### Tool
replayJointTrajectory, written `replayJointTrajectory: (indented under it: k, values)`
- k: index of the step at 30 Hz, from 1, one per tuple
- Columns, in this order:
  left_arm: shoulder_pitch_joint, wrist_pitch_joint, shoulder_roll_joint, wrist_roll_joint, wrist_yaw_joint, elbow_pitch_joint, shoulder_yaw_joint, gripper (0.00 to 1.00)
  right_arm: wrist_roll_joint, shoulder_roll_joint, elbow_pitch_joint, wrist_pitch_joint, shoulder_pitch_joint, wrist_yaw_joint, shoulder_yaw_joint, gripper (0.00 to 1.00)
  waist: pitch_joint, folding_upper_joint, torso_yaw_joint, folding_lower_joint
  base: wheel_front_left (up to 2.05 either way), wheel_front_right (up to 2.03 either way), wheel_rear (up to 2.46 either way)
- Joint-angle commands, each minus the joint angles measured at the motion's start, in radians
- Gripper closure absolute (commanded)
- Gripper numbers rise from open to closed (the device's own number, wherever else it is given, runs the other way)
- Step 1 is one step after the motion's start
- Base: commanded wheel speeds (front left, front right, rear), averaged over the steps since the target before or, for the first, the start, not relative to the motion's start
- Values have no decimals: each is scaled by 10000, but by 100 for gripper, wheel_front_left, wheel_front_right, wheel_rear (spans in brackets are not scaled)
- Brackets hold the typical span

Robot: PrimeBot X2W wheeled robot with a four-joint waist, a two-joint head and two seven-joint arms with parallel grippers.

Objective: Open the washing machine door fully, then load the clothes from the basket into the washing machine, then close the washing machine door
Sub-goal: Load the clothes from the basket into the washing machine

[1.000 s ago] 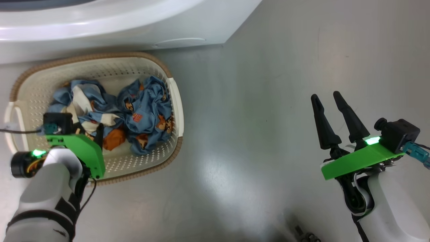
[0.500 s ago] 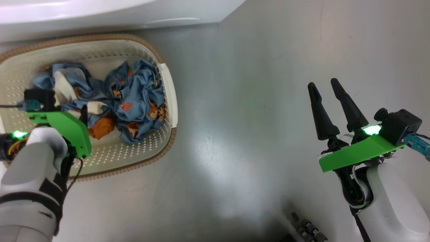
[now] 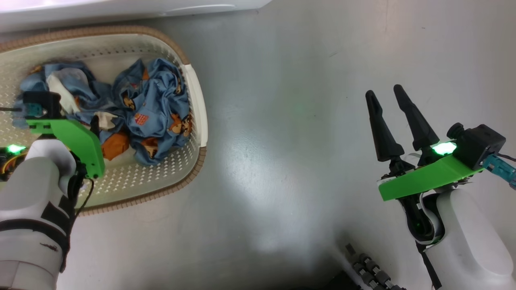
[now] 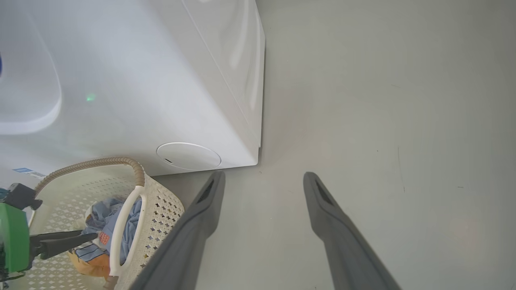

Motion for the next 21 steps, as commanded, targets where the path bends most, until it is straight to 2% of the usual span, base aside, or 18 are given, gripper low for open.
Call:
replayJointTrajectory:
  k: [1, 2, 3, 4, 5, 14, 21]
  values:
    - [84, 55, 422, 38, 23, -33, 70, 13, -114, 33, -220, -76, 281, 16, 211, 0, 8, -1, -30, 0, 0, 0, 0]
    - [80, 103, 438, 61, 9, -32, 23, 46, -105, 38, -220, -76, 269, 16, 230, 0, 14, -1, -47, 0, 0, 0, 0]
    - [80, 127, 468, 67, -8, -32, -5, 67, -101, 42, -220, -76, 255, 16, 244, 0, 20, -1, -64, 0, 0, 0, 0]
    - [77, 140, 508, 71, -23, -32, -29, 94, -98, 46, -223, -76, 241, 16, 253, 0, 23, -1, -80, 0, 0, 0, 0]
    - [71, 151, 537, 74, -30, -32, -50, 100, -96, 49, -229, -76, 230, 16, 255, 0, 25, -1, -92, 0, 0, 0, 0]
    - [127, 24, 428, -78, -59, -32, -95, 100, -99, 24, -199, -76, 218, 16, 130, 0, -142, -1, -9, 0, 0, 0, 0]
    - [465, -695, 242, -534, -107, -31, 209, 100, -91, 49, -123, -76, 219, 16, 71, 0, -695, -1, 221, 0, 0, 0, 0]
